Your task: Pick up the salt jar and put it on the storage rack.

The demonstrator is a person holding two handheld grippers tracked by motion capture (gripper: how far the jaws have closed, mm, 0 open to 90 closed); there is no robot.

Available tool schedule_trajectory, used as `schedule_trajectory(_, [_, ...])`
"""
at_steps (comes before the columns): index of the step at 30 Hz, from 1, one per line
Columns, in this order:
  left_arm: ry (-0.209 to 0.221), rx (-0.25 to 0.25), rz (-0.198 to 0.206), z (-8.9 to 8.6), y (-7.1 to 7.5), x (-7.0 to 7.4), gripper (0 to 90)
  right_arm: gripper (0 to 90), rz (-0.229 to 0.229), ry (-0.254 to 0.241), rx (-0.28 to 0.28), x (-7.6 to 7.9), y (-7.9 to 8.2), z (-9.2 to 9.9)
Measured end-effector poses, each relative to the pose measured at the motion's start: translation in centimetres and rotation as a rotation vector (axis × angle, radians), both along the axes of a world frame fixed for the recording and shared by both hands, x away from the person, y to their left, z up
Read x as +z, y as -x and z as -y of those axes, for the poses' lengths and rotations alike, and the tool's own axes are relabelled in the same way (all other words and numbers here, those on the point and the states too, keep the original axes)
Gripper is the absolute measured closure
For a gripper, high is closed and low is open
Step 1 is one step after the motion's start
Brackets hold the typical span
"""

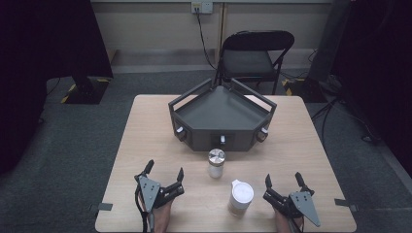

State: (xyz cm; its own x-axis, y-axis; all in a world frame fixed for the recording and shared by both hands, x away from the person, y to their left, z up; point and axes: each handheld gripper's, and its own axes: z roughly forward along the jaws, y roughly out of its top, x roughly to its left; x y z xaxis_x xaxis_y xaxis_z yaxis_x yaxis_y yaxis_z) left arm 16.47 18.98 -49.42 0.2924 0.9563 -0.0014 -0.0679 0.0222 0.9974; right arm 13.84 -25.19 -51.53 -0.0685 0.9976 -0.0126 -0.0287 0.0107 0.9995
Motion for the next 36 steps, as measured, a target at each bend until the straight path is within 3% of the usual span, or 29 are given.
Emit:
schedule_trajectory(11, [0.037,-0.105,0.003,0.2,-0.6,1.2,0.1,1.3,0.0,0.0,-0.001,0.0,0.0,0.0])
schedule_trajectory(18, [-0.009,-0.192,-0.005,2.1,-1.6,2.2,0.3,1.3,0.0,0.0,-0.002,0.0,0.0,0.0])
schedule_trajectory(24, [-0.012,-0.196,-0.008,3.6,-2.4,2.4,0.4,1.3,0.001,0.0,-0.002,0.0,0.0,0.0])
schedule_trajectory(36, [-0.052,-0.225,-0.054,7.1,-4.7,2.6,5.2,1.3,0.001,0.0,-0.002,0.0,0.0,0.0])
